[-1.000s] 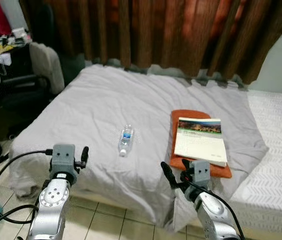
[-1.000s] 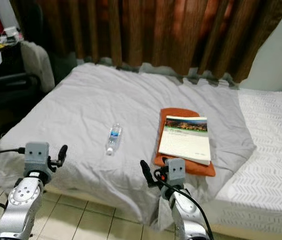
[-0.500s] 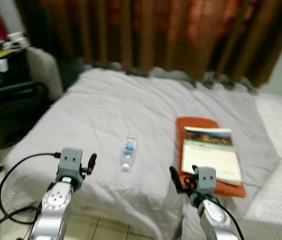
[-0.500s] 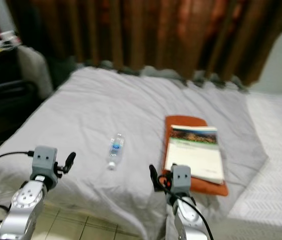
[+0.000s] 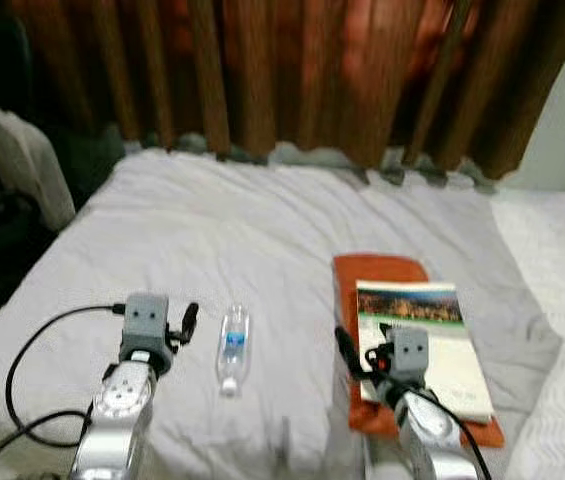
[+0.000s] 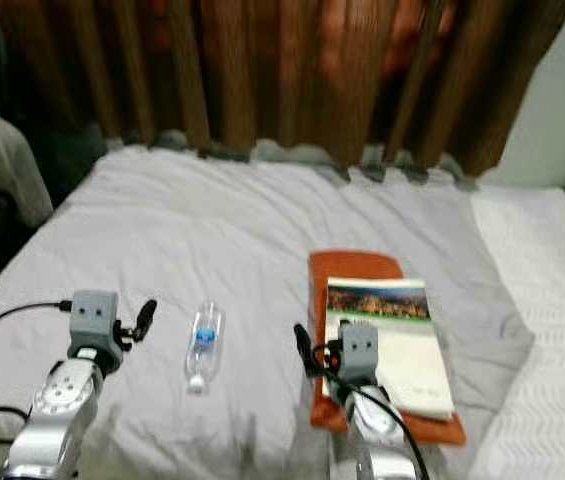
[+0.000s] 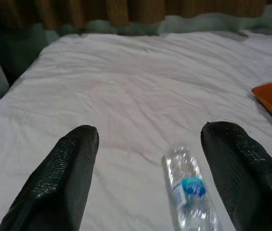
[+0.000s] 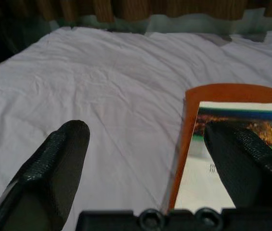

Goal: Clean up the room

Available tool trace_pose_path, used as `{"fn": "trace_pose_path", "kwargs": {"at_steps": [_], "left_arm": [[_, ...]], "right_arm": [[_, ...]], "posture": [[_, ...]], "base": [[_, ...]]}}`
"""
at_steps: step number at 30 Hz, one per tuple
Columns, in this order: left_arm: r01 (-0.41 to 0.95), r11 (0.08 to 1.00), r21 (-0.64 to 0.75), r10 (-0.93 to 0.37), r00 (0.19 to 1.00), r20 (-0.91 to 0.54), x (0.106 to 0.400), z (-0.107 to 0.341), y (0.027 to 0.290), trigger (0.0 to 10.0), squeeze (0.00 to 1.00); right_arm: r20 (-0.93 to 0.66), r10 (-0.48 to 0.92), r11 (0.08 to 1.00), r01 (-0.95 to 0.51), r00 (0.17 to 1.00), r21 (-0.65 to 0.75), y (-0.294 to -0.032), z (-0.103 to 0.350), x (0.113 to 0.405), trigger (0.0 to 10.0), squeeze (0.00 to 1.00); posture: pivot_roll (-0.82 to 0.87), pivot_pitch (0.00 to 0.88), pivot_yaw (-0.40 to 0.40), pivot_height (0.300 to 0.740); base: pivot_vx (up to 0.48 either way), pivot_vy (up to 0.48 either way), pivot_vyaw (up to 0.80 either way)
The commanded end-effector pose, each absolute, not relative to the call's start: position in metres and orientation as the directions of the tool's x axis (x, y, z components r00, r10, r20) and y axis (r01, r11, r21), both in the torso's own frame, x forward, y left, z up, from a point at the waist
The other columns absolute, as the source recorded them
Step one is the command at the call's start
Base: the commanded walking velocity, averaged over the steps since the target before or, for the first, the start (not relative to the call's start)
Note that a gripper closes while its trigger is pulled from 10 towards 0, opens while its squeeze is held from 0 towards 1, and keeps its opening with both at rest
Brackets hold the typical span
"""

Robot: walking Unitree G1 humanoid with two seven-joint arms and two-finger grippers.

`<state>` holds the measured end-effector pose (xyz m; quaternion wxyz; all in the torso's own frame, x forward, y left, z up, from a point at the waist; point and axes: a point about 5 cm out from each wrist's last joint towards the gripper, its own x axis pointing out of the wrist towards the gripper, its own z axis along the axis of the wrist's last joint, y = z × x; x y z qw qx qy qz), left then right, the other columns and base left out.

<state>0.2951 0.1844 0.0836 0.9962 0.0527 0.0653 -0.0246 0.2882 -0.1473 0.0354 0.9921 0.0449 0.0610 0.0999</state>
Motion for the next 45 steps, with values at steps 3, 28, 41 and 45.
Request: {"fn": "trace_pose_path", "kwargs": {"at_steps": [3, 28, 41, 45], "left_arm": [[0.042, 0.997, 0.064, -0.032, 0.988, -0.148, 0.294, 0.081, 0.181, 10.0, 0.0], [0.039, 0.999, -0.011, -0.041, 0.947, -0.32, 0.344, 0.055, 0.158, 10.0, 0.0], [-0.138, 0.967, 0.213, 0.178, 0.967, -0.182, 0.359, 0.083, 0.192, 10.0, 0.0], [-0.267, 0.953, 0.141, 0.289, 0.943, -0.166, 0.36, 0.091, 0.215, 10.0, 0.0]], "right_arm": [[-0.122, 0.195, 0.979, -0.185, 0.973, 0.091, -0.156, 0.034, 0.285, 10.0, 0.0], [-0.252, 0.193, 0.981, -0.182, 0.948, 0.064, -0.177, 0.089, 0.108, 10.0, 0.0], [-0.364, 0.161, 0.986, -0.132, 0.917, 0.104, -0.172, 0.105, 0.07, 10.0, 0.0], [-0.396, 0.161, 0.986, -0.131, 0.904, 0.101, -0.175, 0.106, 0.066, 10.0, 0.0]], "posture": [[0.1, 0.059, -0.053, 0.74], [-0.38, 0.666, -0.167, 0.74], [-0.37, 0.683, -0.147, 0.74], [-0.36, 0.677, -0.16, 0.74]], "base": [[0.465, 0.0, 0.0], [0.056, 0.0, 0.0], [0.0, 0.0, 0.0], [0.0, 0.0, 0.0]]}}
